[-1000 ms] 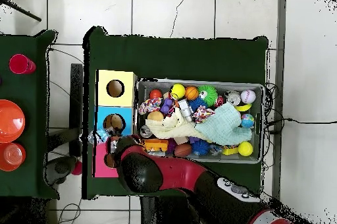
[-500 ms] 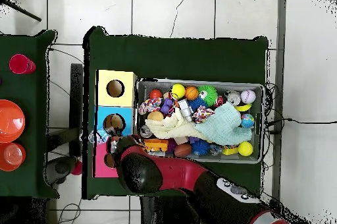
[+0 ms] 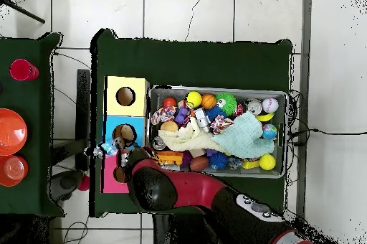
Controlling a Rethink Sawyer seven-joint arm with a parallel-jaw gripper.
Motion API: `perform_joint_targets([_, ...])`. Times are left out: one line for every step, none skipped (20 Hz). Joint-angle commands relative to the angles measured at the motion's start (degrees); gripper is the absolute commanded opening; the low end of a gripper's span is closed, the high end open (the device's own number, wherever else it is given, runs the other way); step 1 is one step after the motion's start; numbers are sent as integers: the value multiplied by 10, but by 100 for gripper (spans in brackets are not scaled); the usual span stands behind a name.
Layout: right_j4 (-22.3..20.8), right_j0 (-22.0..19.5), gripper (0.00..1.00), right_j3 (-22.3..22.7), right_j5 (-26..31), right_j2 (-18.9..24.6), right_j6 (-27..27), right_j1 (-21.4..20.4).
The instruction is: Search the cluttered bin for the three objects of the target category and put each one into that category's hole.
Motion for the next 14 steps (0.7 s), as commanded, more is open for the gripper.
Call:
perform_joint_targets([-13, -4, 100, -48, -42, -25, 112, 10])
perform_joint_targets([-13, -2, 100, -46, -43, -26, 114, 9])
perform_joint_targets([-16, 3, 100, -47, -47, -33, 109, 1])
perform_joint_targets([-16, 7, 100, -47, -49, -37, 109, -2])
perform_joint_targets([-17, 5, 100, -46, -50, -35, 111, -1])
perform_joint_targets([-18, 7, 100, -48, -46, -36, 106, 1])
perform_joint_targets([-19, 7, 100, -48, -47, -36, 107, 2])
perform_joint_targets([-21, 7, 100, -50, -47, -37, 106, 3])
perform_joint_targets([-22, 8, 100, -50, -47, -37, 105, 4])
perform_joint_targets([-22, 7, 100, -50, -47, -37, 106, 3])
perform_joint_targets([-23, 8, 100, -51, -45, -38, 105, 3])
perform_joint_targets([-24, 8, 100, -51, -44, -38, 104, 2])
perform_joint_targets([-25, 8, 100, -52, -43, -38, 103, 2])
perform_joint_targets([-26, 9, 100, -53, -42, -39, 102, 0])
